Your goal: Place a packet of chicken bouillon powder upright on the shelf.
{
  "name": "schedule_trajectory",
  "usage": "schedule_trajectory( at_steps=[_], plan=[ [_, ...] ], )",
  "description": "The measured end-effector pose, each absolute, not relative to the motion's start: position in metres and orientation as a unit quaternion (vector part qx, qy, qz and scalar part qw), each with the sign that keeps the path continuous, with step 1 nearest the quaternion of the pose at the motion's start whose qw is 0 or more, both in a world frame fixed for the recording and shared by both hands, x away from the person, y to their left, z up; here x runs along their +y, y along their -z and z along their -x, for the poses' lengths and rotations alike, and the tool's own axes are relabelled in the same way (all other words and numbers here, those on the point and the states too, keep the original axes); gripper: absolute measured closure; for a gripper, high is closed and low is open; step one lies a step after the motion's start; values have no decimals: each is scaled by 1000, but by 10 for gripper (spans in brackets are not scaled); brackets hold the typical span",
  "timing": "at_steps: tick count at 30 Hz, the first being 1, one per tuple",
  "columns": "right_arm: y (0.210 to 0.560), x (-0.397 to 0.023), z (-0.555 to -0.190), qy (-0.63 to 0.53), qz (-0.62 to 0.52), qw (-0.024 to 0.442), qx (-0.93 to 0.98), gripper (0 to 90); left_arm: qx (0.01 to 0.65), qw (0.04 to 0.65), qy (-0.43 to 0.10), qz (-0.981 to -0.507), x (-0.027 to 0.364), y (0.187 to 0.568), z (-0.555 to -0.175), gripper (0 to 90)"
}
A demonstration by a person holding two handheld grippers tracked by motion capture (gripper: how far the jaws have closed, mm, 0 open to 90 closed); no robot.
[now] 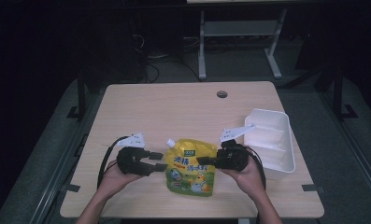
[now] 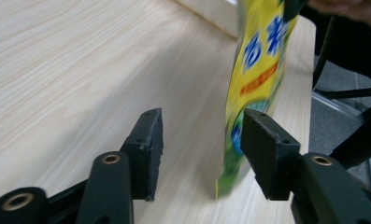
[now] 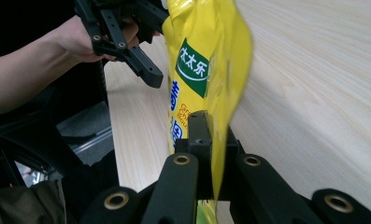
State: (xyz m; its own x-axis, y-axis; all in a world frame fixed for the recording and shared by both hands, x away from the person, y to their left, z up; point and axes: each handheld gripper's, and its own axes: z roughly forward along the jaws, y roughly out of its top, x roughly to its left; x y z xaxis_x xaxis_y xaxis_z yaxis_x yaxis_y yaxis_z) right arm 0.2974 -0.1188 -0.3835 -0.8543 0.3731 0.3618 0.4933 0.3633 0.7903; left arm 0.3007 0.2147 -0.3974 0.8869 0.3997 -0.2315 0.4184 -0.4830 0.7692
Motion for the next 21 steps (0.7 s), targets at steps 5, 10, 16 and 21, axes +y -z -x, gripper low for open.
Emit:
schedule_trajectory(
  at_steps=[5, 10, 16, 21],
  plan=[
    [373, -121, -292, 496, 255, 44, -829, 892, 242, 437, -16, -866, 229, 407, -292, 426],
    [372, -125, -294, 498, 260, 46, -826, 891, 246, 423, -31, -872, 242, 414, -285, 394],
    [363, -131, -298, 503, 258, 45, -823, 892, 268, 417, -47, -867, 266, 427, -275, 357],
    [351, -136, -304, 499, 261, 38, -825, 891, 274, 412, -55, -867, 273, 434, -270, 319]
  ],
)
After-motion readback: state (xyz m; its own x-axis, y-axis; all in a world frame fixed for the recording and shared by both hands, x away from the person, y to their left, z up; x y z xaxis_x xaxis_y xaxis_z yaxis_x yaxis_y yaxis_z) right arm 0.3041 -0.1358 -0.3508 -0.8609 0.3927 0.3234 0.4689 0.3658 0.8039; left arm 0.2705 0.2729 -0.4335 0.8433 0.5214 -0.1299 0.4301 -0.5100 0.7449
